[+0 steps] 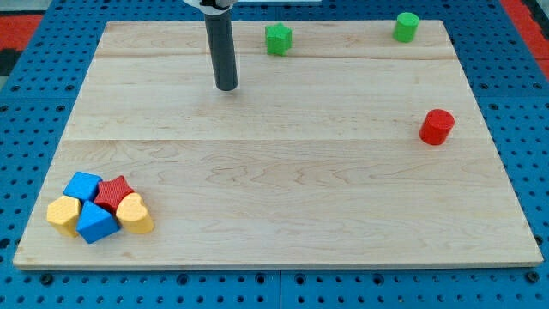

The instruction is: Move your arm towards the red circle

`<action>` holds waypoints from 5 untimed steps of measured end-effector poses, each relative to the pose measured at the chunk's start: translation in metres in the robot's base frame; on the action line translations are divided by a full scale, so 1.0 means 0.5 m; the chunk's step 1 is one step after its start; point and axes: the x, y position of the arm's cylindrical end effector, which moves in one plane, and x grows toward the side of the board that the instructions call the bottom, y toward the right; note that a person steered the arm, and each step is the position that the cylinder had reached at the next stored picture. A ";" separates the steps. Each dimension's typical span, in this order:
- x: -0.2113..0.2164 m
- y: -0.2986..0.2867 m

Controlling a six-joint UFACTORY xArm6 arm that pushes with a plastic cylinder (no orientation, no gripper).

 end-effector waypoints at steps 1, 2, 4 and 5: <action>-0.030 0.071; -0.051 0.213; -0.045 0.441; -0.045 0.441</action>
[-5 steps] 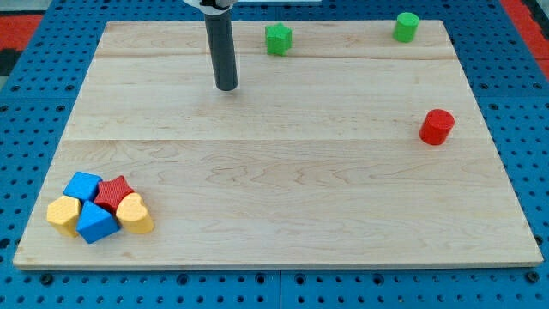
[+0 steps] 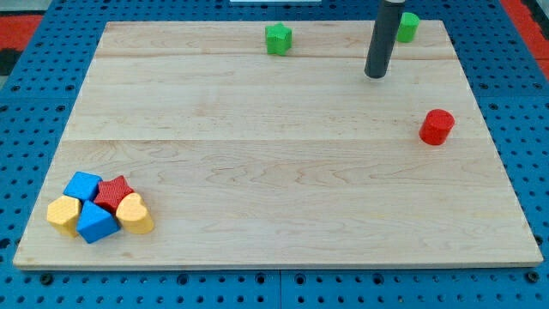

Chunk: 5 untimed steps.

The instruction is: Move your arm towards the red circle

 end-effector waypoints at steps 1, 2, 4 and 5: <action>0.000 0.000; 0.001 0.038; 0.034 0.188; 0.099 0.181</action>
